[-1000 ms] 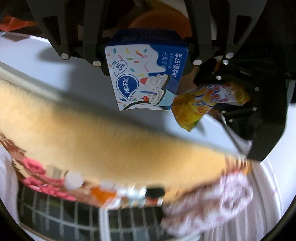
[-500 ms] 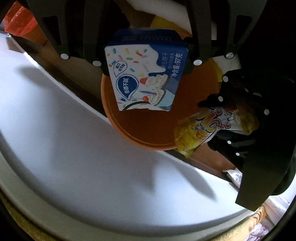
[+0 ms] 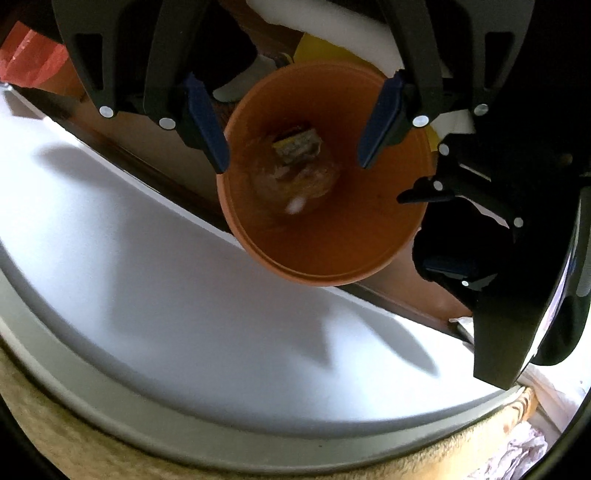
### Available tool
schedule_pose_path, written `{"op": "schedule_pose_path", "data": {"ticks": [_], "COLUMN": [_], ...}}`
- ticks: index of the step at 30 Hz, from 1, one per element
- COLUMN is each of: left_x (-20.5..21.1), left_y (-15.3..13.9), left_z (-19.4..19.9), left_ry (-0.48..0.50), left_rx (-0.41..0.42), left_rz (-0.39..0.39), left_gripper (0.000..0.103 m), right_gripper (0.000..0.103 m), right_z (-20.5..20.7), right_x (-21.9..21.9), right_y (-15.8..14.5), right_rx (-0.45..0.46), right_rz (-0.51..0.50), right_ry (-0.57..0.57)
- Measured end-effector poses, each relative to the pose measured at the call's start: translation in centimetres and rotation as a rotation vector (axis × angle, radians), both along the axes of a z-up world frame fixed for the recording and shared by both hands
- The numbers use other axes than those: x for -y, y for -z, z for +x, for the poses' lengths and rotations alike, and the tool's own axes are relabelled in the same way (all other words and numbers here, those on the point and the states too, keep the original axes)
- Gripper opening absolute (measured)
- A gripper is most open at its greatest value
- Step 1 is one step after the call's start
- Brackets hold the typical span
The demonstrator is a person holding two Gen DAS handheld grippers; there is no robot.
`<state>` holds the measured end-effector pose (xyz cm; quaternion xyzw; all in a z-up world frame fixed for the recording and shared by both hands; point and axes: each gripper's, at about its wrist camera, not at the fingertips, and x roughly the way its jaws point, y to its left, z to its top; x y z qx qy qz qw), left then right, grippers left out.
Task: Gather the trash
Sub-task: 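Carry the pouch and box down into the orange bin and open both grippers, then grasp the white foam block with the right gripper while the left returns to the bed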
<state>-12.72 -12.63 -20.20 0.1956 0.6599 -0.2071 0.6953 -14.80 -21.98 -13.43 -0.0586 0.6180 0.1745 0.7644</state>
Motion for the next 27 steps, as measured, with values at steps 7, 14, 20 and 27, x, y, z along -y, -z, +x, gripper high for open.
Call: {"op": "schedule_pose_path", "data": {"ticks": [7,14,20,27], "left_x": [-1.8,-4.6,-5.4,-6.3], "left_y": [-4.6,-15.2,-20.0,-21.0], "left_z": [0.4,0.6,4.2,8.2], "left_ry": [-0.014,-0.040,-0.114,-0.178], "left_rx": [0.092,0.403,0.605,0.676], "left_rz": [-0.105,-0.271,-0.275,-0.273], "left_gripper": [0.071,0.081,0.082,0.084], "right_gripper": [0.069,0.069,0.069,0.069], "right_z": [-1.3,0.8,8.9,17.2], "right_x": [1.8,3.1,3.8,3.4], "right_y": [-5.0,-15.7,-17.0,-13.5], "right_rx": [0.139,0.452,0.585,0.549], "right_rz": [0.100,0.182,0.183,0.178], "right_ry": [-0.009,-0.029,0.059,0.150]}}
